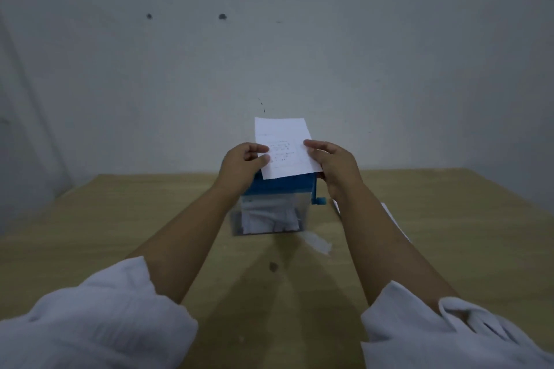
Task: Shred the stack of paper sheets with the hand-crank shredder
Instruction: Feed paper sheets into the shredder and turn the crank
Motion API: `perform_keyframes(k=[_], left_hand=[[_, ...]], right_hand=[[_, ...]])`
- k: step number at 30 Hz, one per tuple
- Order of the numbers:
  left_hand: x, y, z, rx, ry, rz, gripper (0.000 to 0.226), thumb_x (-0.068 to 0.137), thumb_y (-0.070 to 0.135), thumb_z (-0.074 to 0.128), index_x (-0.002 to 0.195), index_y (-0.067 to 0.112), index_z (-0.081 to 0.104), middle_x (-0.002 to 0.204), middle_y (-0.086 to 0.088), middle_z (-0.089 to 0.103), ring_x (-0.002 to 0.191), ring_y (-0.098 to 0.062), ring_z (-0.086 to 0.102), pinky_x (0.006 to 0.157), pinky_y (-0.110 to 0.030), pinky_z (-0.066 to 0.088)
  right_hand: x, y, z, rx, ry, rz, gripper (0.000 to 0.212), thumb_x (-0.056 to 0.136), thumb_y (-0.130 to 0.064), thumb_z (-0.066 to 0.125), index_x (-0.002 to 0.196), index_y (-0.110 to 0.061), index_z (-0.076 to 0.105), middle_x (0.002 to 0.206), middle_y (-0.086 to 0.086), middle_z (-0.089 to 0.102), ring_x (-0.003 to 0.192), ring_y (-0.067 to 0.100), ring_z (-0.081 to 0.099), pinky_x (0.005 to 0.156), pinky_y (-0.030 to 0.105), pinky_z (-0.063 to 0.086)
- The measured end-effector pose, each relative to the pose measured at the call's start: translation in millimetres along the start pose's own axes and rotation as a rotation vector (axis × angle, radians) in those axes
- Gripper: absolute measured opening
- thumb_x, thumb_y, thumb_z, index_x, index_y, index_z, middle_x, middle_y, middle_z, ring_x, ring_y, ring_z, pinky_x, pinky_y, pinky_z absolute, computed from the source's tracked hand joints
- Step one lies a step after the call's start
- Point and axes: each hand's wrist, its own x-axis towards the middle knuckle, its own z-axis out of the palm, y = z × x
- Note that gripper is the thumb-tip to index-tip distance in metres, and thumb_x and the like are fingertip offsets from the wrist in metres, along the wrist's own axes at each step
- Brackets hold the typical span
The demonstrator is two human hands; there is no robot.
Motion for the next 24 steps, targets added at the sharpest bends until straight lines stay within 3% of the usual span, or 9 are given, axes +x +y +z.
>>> perform_keyframes(k=[2, 6, 9, 13, 16, 18, 21, 24], left_hand=[[10.3, -0.7, -15.8, -0.005, -0.009, 0.011, 0.017, 0.090, 0.008, 0.060, 0.107, 0.009, 0.062, 0.105, -0.009, 0.061, 0.099, -0.018, 0.057, 0.083, -0.025, 0.048], [32.8, -6.9, -36.1, 0.005, 0.006, 0.066, 0.015, 0.088, 0.009, 0.062, 0.102, 0.015, 0.063, 0.097, 0.000, 0.063, 0.094, -0.012, 0.058, 0.086, -0.021, 0.047], [46.4, -16.4, -41.6, 0.010, 0.051, 0.109, 0.015, 0.089, 0.008, 0.061, 0.103, 0.014, 0.062, 0.098, 0.005, 0.063, 0.095, -0.008, 0.057, 0.086, -0.019, 0.045], [51.7, -31.1, -44.6, 0.025, 0.058, 0.149, 0.015, 0.090, 0.007, 0.060, 0.102, 0.014, 0.061, 0.099, 0.010, 0.062, 0.090, 0.001, 0.057, 0.080, -0.011, 0.046], [48.4, -40.2, -44.3, -0.011, 0.017, 0.136, 0.015, 0.090, 0.006, 0.060, 0.102, 0.015, 0.061, 0.099, 0.008, 0.063, 0.091, -0.002, 0.058, 0.080, -0.012, 0.049], [47.1, -42.1, -43.3, -0.039, -0.004, 0.121, 0.015, 0.090, 0.007, 0.059, 0.103, 0.015, 0.061, 0.098, 0.008, 0.063, 0.090, -0.001, 0.058, 0.078, -0.009, 0.048], [46.3, -43.1, -41.6, -0.037, -0.027, 0.095, 0.014, 0.092, 0.008, 0.058, 0.102, 0.018, 0.060, 0.093, 0.008, 0.061, 0.088, -0.005, 0.057, 0.078, -0.012, 0.047], [45.0, -43.9, -40.9, -0.048, -0.023, 0.080, 0.016, 0.092, 0.008, 0.058, 0.099, 0.021, 0.060, 0.092, 0.005, 0.061, 0.089, -0.008, 0.056, 0.081, -0.015, 0.046]], right_hand=[[8.6, -7.8, 5.7, 0.012, -0.101, 0.042, 0.020, 0.091, -0.004, 0.055, 0.089, -0.016, 0.070, 0.108, 0.009, 0.066, 0.092, 0.023, 0.059, 0.065, 0.026, 0.051], [30.0, -19.8, 15.3, -0.124, -0.133, -0.115, 0.020, 0.090, -0.003, 0.055, 0.103, -0.009, 0.070, 0.101, -0.004, 0.062, 0.090, 0.010, 0.053, 0.075, 0.014, 0.044], [45.8, -21.1, 26.1, -0.198, -0.184, -0.184, 0.021, 0.090, -0.003, 0.056, 0.104, -0.011, 0.070, 0.098, -0.008, 0.061, 0.088, 0.003, 0.053, 0.087, 0.018, 0.041], [55.2, -9.3, 28.4, -0.283, -0.247, -0.204, 0.021, 0.088, -0.001, 0.057, 0.097, -0.015, 0.070, 0.098, -0.009, 0.063, 0.089, 0.005, 0.055, 0.085, 0.020, 0.045], [54.6, 3.5, 21.9, -0.286, -0.254, -0.202, 0.016, 0.086, -0.003, 0.061, 0.095, -0.016, 0.067, 0.094, -0.009, 0.064, 0.085, 0.002, 0.057, 0.072, 0.010, 0.044], [56.2, 8.2, 18.3, -0.287, -0.233, -0.183, 0.019, 0.085, -0.010, 0.065, 0.103, -0.016, 0.060, 0.093, -0.007, 0.064, 0.084, 0.004, 0.058, 0.067, 0.014, 0.043], [58.7, 12.6, 16.5, -0.288, -0.227, -0.112, 0.035, 0.084, -0.019, 0.068, 0.114, -0.016, 0.051, 0.096, -0.004, 0.064, 0.087, 0.008, 0.059, 0.073, 0.022, 0.046], [55.8, 20.6, 18.6, -0.236, -0.266, -0.074, 0.032, 0.084, -0.022, 0.068, 0.113, -0.016, 0.054, 0.101, -0.003, 0.064, 0.092, 0.013, 0.061, 0.081, 0.025, 0.050]])
